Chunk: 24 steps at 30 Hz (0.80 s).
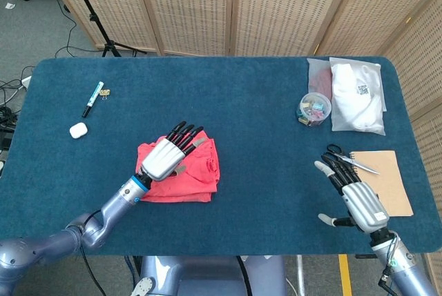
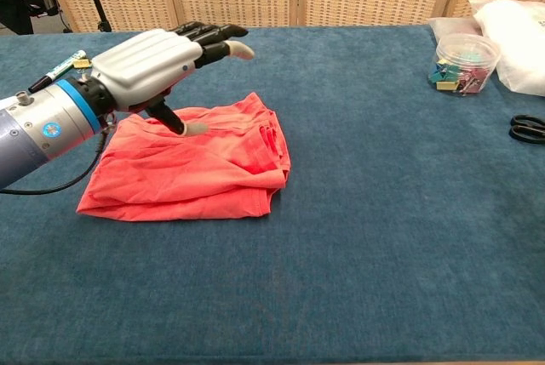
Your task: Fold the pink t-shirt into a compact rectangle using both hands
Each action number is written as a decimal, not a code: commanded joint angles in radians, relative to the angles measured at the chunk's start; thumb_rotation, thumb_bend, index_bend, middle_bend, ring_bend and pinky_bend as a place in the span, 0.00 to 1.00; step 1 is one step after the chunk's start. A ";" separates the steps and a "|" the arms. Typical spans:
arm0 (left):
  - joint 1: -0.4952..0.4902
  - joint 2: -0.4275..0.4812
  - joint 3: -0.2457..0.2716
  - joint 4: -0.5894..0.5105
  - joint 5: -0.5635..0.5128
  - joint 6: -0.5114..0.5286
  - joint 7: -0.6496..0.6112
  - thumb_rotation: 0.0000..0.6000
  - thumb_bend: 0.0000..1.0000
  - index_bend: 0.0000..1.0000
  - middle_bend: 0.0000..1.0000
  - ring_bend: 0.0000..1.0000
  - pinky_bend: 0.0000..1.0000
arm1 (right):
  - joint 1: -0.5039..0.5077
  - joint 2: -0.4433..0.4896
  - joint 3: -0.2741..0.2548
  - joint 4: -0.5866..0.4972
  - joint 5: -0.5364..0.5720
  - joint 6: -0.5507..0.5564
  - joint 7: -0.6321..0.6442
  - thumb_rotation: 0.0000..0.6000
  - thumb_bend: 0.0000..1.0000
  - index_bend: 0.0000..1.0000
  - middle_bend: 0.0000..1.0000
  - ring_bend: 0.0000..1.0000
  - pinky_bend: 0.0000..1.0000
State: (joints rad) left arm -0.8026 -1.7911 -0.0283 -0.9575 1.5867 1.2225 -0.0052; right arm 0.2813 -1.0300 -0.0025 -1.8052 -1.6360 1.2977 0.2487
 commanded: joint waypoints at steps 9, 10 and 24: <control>0.103 0.050 -0.055 -0.133 -0.189 -0.102 0.056 1.00 0.21 0.00 0.00 0.00 0.00 | 0.001 -0.007 -0.003 0.000 0.001 -0.005 -0.015 1.00 0.00 0.00 0.00 0.00 0.00; 0.108 0.045 -0.055 -0.133 -0.195 -0.106 0.062 1.00 0.21 0.00 0.00 0.00 0.00 | 0.001 -0.007 -0.003 0.000 0.001 -0.005 -0.016 1.00 0.00 0.00 0.00 0.00 0.00; 0.186 0.011 -0.037 -0.084 -0.237 -0.126 0.045 1.00 0.21 0.00 0.00 0.00 0.00 | 0.000 -0.005 -0.004 0.000 0.000 -0.002 -0.014 1.00 0.00 0.00 0.00 0.00 0.00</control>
State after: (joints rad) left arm -0.6197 -1.7790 -0.0664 -1.0463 1.3493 1.0955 0.0441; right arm 0.2812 -1.0353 -0.0065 -1.8048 -1.6357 1.2953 0.2352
